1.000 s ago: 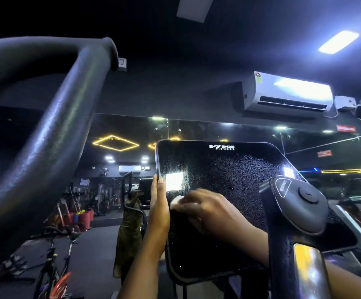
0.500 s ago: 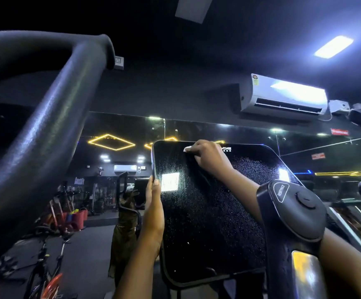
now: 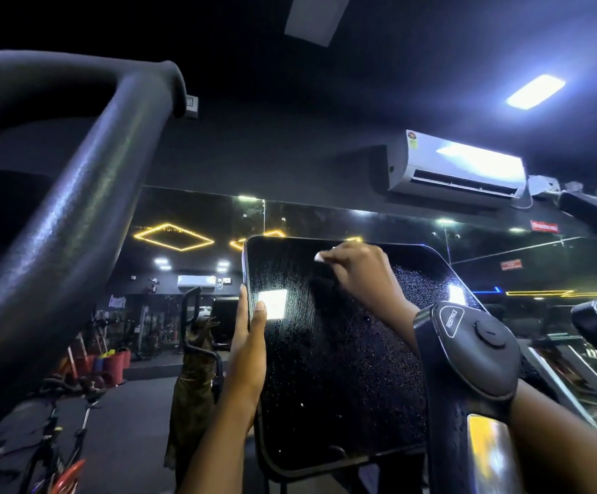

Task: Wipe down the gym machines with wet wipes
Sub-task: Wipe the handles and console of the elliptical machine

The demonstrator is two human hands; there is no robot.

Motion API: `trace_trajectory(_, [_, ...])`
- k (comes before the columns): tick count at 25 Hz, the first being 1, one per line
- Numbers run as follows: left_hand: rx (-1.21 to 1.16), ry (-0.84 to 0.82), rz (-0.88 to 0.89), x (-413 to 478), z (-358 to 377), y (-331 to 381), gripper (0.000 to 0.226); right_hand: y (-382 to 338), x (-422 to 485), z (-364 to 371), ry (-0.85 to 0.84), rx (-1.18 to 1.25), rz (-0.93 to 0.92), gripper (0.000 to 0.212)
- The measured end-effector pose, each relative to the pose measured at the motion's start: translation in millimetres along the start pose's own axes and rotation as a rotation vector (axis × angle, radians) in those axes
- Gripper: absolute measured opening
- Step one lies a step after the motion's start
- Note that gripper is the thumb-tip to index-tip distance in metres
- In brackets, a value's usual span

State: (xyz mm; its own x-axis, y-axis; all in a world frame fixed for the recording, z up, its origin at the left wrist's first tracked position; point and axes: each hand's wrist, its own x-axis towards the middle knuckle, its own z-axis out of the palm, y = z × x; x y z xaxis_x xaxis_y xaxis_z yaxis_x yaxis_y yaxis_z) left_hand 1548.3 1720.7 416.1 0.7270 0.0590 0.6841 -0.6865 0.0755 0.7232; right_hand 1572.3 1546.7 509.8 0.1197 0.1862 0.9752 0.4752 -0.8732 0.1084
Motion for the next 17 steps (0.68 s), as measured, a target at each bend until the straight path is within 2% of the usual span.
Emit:
trace_trajectory(3, [0.014, 0.014, -0.003, 1.9, 0.6, -0.9, 0.053, 28.8, 31.4, 17.9, -0.018, -0.075, 0.201, 0.028])
trace_trajectory(5, [0.021, 0.015, -0.003, 3.4, 0.6, -1.7, 0.053, 31.9, 26.2, 27.2, -0.047, -0.101, 0.198, 0.032])
trace_trajectory(10, [0.009, 0.018, -0.005, 2.4, 0.7, -0.9, 0.053, 3.8, -36.5, 15.2, 0.008, -0.069, -0.141, 0.025])
trace_trajectory(13, [0.008, 0.018, 0.011, 1.1, 1.5, -0.9, 0.053, -28.1, -87.7, -2.9, 0.026, 0.032, -0.222, 0.027])
trace_trajectory(17, [0.000, 0.024, 0.007, 2.2, -0.3, -3.8, 0.053, -48.8, -116.8, -19.3, -0.049, 0.118, -0.327, 0.028])
